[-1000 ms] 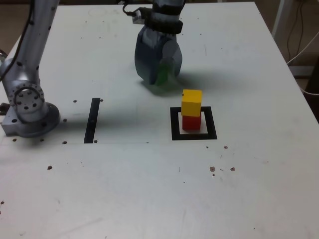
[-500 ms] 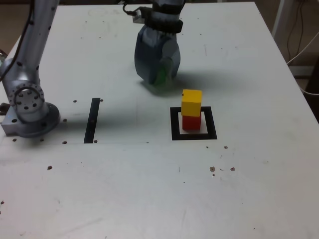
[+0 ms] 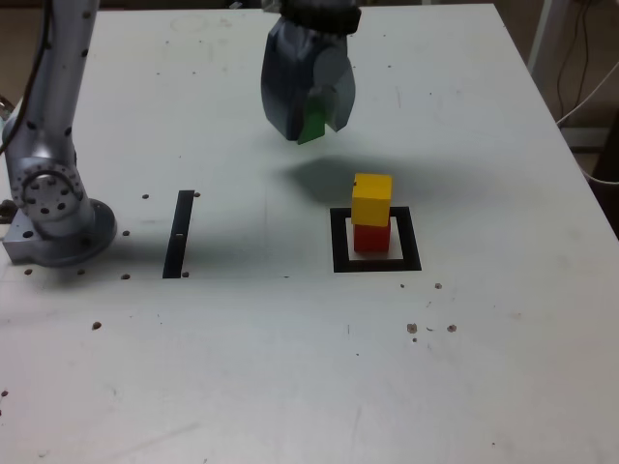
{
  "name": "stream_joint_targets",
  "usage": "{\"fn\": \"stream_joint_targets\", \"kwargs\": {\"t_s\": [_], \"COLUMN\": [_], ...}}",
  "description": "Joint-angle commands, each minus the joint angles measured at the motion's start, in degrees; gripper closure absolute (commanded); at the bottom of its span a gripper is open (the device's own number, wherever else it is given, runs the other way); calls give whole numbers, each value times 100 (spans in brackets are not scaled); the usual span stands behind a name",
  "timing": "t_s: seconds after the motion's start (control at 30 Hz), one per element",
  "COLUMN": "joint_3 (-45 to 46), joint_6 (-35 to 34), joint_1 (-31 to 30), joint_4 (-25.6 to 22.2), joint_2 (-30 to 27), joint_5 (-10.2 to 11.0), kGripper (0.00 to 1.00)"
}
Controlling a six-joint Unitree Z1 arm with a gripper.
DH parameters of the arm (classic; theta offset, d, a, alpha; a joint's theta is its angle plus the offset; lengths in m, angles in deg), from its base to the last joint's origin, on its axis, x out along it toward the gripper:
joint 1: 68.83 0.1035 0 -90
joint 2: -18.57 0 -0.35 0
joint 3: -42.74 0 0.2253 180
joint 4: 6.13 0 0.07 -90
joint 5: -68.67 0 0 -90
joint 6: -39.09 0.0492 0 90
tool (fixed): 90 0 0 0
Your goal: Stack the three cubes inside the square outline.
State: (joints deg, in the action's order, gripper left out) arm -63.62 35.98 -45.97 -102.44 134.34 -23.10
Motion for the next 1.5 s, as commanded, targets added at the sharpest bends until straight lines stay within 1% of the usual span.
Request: {"fn": "stream_joint_targets", "kwargs": {"t_s": [0.0, 0.23, 0.4, 0.57, 0.67, 0.87, 1.1, 1.47], "joint_3": [-156, -617, -994, -1293, -1419, -1497, -1550, -1556], "joint_6": [27, 124, 283, 449, 500, 564, 582, 602], "joint_1": [-143, -533, -832, -1148, -1351, -1732, -2119, -2409], "joint_4": [-166, -646, -886, -985, -1025, -1069, -1038, -1020], "joint_2": [-78, -174, -172, -144, -111, -57, 56, 208], "joint_5": [-26, -185, -310, -434, -473, -476, -392, -288], "kGripper": [70, 70, 70, 70, 70, 70, 70, 70]}}
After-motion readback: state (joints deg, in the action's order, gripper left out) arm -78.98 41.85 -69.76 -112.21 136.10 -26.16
